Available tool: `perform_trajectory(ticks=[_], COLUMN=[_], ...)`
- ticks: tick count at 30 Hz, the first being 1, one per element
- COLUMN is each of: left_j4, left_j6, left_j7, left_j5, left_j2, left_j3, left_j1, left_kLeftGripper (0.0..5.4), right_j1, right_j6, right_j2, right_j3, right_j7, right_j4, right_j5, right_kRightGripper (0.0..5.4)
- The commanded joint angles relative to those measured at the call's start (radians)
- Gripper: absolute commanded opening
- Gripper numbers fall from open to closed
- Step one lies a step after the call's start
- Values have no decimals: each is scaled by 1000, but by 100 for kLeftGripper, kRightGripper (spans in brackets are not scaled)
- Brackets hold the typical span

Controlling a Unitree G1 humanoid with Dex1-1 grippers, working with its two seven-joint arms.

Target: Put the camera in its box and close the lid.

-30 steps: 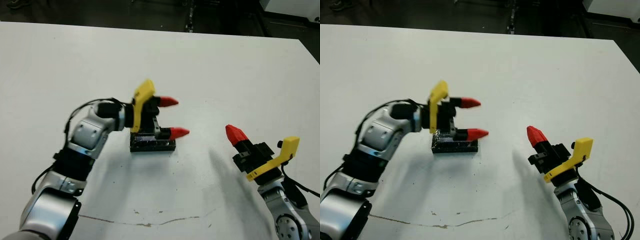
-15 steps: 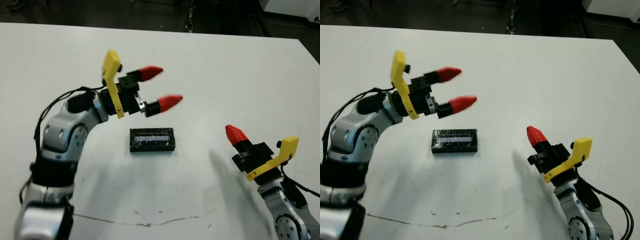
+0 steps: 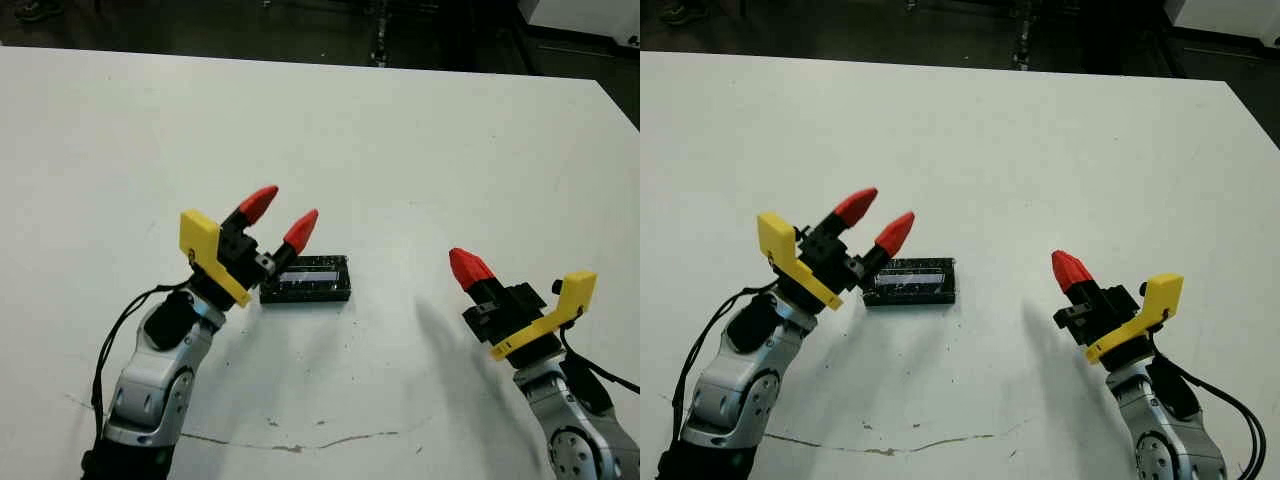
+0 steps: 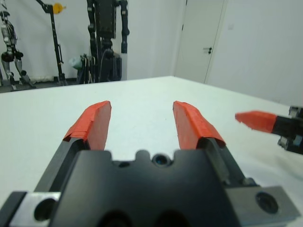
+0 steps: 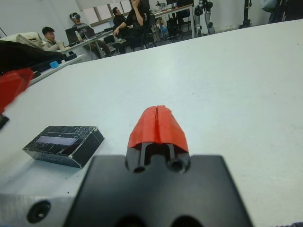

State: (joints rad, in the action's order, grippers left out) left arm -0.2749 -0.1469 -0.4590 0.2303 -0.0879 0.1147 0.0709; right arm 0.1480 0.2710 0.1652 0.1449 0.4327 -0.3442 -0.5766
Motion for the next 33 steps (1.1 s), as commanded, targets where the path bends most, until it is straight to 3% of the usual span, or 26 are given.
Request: perform_trajectory(ticks=[1, 11, 19, 25, 33], left_j4=[16, -21, 19, -39, -186], left_j6=[-64, -287, -366, -370, -339], left_j7=[31, 88, 77, 40, 1], left_j5=[-63, -181, -204, -142, 88], left_j2=[-31, -95, -114, -131, -103], left_j3=[57, 149, 182, 147, -36], left_j1=[-51, -21, 32, 27, -4], left_kLeftGripper=[285, 144, 10, 4, 4], right_j1=[7, 6, 11, 13, 15], right_j6=[10, 3, 7, -1, -10], right_j2=[12, 9, 8, 9, 9], right_j3=[6, 4, 0, -2, -4], right_j7=[-5, 4, 2, 4, 5], right_j4=[-1, 11, 5, 4, 3], right_j5=[-2, -2, -4, 1, 11], right_kRightGripper=[0, 0, 0, 0, 0])
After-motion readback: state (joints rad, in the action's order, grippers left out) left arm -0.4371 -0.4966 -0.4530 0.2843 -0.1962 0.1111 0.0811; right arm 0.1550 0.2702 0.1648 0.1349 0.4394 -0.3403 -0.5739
